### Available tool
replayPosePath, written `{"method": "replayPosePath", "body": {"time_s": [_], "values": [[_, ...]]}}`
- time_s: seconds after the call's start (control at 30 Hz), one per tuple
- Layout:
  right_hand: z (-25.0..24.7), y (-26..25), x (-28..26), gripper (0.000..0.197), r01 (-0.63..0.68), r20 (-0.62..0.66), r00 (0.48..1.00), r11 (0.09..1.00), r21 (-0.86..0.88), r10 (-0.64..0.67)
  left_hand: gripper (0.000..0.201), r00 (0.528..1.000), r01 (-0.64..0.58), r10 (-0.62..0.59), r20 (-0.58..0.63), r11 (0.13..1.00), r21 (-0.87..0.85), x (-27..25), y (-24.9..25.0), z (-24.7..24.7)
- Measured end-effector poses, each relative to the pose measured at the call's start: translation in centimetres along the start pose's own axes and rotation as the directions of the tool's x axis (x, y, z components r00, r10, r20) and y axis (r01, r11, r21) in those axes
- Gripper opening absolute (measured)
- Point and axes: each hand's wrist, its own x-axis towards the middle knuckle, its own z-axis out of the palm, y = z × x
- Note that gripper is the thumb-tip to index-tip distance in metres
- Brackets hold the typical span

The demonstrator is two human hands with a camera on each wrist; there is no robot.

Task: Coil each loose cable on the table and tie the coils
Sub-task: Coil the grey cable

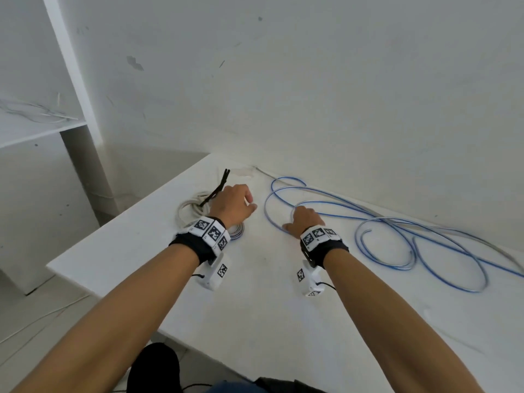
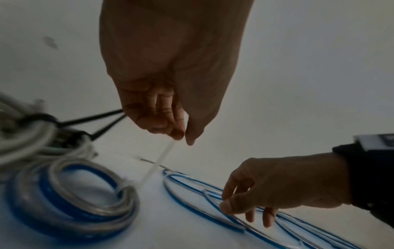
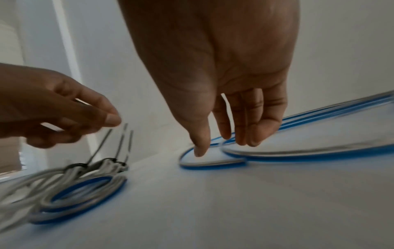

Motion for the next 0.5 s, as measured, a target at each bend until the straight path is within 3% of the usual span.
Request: {"method": "replayPosePath", "body": {"time_s": [0.1, 0.17, 0.23, 0.33, 0.43, 0.5], "values": [[-0.3, 3.7, -0.7, 0.054, -0.088, 0.039, 0.995, 0.996, -0.003, 0.088, 0.020, 1.000, -0.016, 0.016, 0.017, 1.000, -0.023, 0.2, 3.2, 1.9], [-0.3, 5.1, -0.6, 0.043, -0.089, 0.054, 0.995, 0.995, 0.045, 0.087, 0.024, 0.998, -0.024, 0.027, 0.059, 0.998, -0.049, 0.4, 4.9, 3.2], [-1.0, 5.6, -0.5, 0.023, -0.055, 0.026, 0.998, 0.986, 0.159, 0.052, 0.042, 0.984, -0.030, 0.057, 0.166, 0.986, -0.163, 0.8, 6.5, 4.5], [-2.9, 5.4, -0.8, 0.010, 0.071, -0.073, 0.996, 0.911, 0.406, -0.046, 0.056, 0.929, 0.132, 0.037, 0.367, 0.896, -0.425, 1.7, 9.5, 6.4], [-4.2, 5.8, -0.8, 0.014, 0.185, -0.158, 0.981, 0.761, 0.621, -0.110, 0.042, 0.929, 0.225, 0.039, 0.368, 0.730, -0.646, 3.1, 11.6, 7.7], [-5.3, 7.1, -0.5, 0.012, 0.176, -0.110, 0.984, 0.670, 0.721, -0.140, 0.023, 0.962, 0.125, 0.092, 0.256, 0.689, -0.714, 3.9, 12.1, 8.3]]}}
